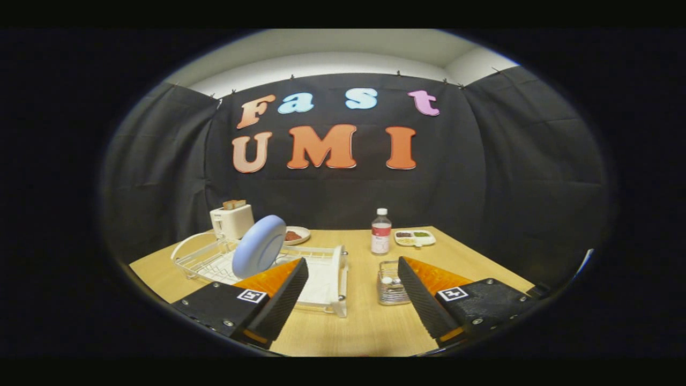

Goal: Take the plate from the dish rack, then take the spoon from the basket and place it into the plate.

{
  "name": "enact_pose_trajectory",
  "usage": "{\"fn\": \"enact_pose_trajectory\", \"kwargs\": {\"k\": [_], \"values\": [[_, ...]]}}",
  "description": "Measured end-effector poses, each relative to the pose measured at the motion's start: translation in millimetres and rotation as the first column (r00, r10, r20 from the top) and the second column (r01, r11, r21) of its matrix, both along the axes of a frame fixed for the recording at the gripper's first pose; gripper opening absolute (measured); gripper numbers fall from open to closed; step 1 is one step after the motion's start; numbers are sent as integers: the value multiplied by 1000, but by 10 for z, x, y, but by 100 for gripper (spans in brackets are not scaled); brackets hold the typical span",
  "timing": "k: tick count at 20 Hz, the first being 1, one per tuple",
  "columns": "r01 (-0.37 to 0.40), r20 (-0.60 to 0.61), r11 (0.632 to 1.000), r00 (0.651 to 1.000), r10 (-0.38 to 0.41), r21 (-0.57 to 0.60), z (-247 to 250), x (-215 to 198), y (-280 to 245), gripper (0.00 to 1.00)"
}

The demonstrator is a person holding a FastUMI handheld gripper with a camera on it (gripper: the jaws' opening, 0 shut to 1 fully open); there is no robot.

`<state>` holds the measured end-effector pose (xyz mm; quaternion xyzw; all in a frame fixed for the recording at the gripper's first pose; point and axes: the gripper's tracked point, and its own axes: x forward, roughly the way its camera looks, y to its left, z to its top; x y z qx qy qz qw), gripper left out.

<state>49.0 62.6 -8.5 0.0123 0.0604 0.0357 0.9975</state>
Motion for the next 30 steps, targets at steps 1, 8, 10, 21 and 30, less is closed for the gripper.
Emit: {"fn": "enact_pose_trajectory", "kwargs": {"k": [1, 8, 10, 21, 30], "values": [[-16, -15, 1000, 1000, 16, 5, -9, 61, 118, 100], [-77, -48, 997, 996, 78, 10, 144, 579, 938, 100], [-77, -63, 997, 995, 76, -7, 117, 719, 1113, 100], [-38, -200, 998, 979, 45, 40, -168, 1105, 1514, 85], [105, -319, 994, 943, -97, 7, -371, 1151, 1545, 31]]}}
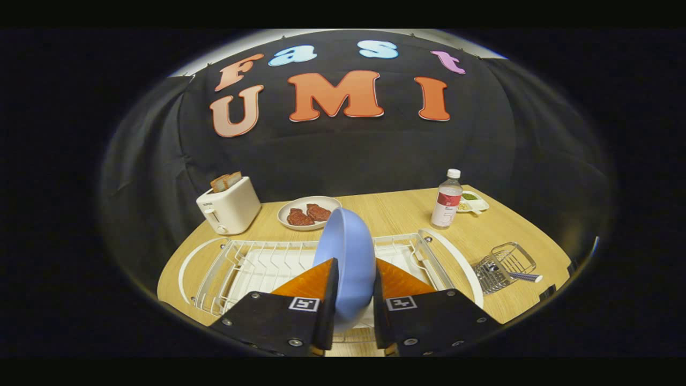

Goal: Take the plate from the dish rack, then take the spoon from the basket and place it into the plate.

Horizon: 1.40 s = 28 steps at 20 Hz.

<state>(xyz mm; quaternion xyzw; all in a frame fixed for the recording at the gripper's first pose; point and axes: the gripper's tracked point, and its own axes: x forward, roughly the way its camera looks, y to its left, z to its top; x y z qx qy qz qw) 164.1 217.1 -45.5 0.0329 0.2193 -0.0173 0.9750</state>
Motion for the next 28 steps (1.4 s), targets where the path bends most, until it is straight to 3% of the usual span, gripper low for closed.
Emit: {"fn": "enact_pose_trajectory", "kwargs": {"k": [3, 5, 15, 28], "values": [[69, 89, 988, 994, -57, -137, 284, 116, -143, 20], [73, 92, 982, 994, -57, -174, 289, 123, -124, 16], [99, 69, 987, 994, -91, -123, 285, 205, -226, 15], [97, 76, 969, 994, -81, -228, 416, 275, -130, 15]]}}
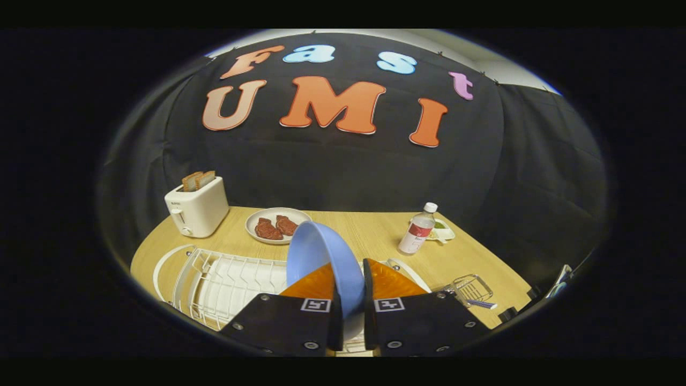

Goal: Take the plate from the dish rack, then take the spoon from the basket and place it into the plate.

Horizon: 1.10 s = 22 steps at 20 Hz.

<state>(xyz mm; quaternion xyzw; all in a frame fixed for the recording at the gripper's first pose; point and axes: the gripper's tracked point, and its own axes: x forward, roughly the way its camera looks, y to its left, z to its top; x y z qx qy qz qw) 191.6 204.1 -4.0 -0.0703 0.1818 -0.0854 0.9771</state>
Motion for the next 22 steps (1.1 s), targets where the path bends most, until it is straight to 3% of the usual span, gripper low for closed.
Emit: {"fn": "enact_pose_trajectory", "kwargs": {"k": [7, 11, 14, 17, 22], "values": [[-32, 48, 999, 998, 30, 32, 259, -152, 93, 15], [-112, 52, 979, 993, 105, 171, 333, -524, 61, 15], [-171, 48, 944, 985, 164, 281, 273, -870, -31, 15], [-209, 35, 883, 976, 215, 420, 78, -1258, -159, 15], [-180, 12, 781, 976, 216, 598, -452, -1837, -496, 15]]}}
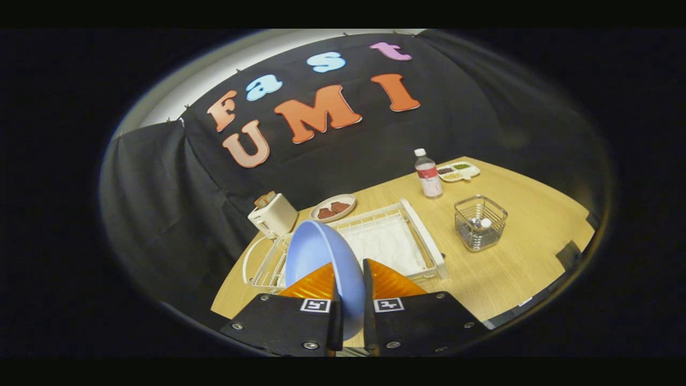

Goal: Take the plate from the dish rack, then take the spoon from the basket and place it into the plate.

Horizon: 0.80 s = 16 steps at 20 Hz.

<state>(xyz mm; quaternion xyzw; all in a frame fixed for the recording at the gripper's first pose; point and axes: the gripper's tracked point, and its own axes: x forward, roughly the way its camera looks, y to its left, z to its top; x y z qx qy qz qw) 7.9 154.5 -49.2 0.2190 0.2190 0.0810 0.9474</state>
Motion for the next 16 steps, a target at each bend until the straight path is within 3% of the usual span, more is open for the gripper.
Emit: {"fn": "enact_pose_trajectory", "kwargs": {"k": [3, 8, 16], "values": [[-33, -75, 990, 996, 44, 140, -360, -252, -33, 15], [-34, -154, 969, 985, 73, 246, -858, -562, -135, 15], [1, -214, 923, 973, 88, 385, -1298, -614, -51, 15]]}}
